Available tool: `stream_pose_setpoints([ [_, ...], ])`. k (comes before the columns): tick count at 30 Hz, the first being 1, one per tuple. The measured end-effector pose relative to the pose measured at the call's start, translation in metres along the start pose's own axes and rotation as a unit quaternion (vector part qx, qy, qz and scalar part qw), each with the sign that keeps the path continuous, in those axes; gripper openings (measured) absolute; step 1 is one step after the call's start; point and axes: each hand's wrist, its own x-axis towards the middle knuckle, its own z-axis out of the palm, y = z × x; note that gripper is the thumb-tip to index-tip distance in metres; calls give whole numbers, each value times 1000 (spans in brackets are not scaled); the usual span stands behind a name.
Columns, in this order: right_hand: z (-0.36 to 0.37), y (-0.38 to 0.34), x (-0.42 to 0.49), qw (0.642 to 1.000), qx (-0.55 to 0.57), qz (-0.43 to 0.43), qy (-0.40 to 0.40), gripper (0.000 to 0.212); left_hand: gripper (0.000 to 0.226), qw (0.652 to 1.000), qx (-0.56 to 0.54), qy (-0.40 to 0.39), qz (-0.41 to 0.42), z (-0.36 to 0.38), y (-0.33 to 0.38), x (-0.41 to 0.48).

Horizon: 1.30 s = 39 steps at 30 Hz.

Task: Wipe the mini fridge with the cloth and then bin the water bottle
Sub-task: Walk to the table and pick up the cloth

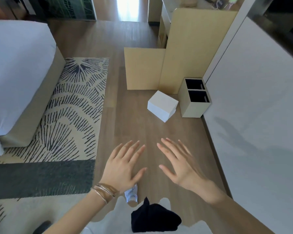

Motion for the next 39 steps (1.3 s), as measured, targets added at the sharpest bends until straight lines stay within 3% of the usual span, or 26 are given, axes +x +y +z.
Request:
stream_pose_setpoints([
  [12,-16,43,204,999,-23,8,25,58,64,1000,9,8,-2,-36,-147,158],
  [23,9,122,362,1000,-5,-4,14,58,64,999,16,18,-24,-13,-243,296],
  [32,-36,185,537,998,-40,-45,27,58,66,997,22,47,-53,-39,-329,449],
  [39,-32,210,632,999,-21,-23,33,58,64,998,10,50,-38,-39,-391,524],
])
